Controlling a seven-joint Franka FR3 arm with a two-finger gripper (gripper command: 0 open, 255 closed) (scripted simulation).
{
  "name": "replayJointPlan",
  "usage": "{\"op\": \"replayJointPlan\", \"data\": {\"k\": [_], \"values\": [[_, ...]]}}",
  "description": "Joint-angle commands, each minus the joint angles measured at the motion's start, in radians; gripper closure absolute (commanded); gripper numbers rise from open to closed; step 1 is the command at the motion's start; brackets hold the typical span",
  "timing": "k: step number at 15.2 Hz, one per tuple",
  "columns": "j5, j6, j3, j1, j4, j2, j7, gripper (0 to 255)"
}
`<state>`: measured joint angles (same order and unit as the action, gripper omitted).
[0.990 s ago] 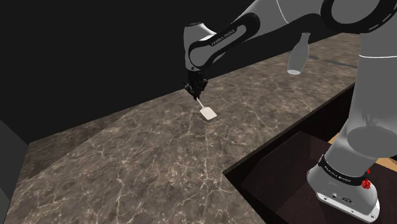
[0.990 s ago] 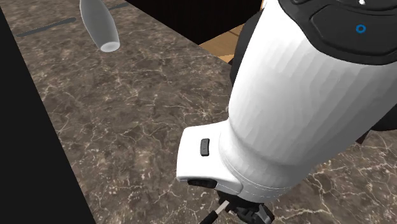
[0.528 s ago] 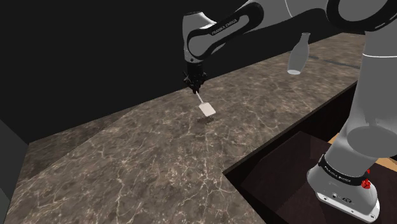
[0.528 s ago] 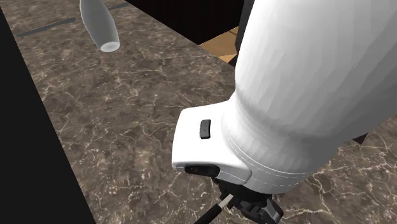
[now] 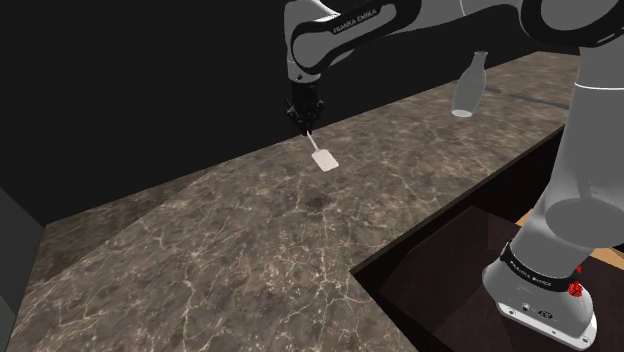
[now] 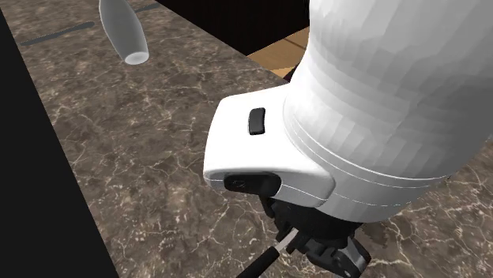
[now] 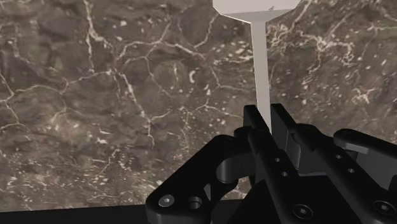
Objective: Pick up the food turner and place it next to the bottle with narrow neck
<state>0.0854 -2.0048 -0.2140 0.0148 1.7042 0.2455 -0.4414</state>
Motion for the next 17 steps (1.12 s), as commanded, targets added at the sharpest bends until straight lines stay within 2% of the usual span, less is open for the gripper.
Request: {"op": "replayJointPlan", "data": {"k": [1, 17], "values": [[-0.003, 0.022, -0.001, 0.0, -0.013, -0.01, 0.002, 255], [-0.009, 0.234, -0.004, -0.004, -0.214, -0.02, 0.011, 255]]}}
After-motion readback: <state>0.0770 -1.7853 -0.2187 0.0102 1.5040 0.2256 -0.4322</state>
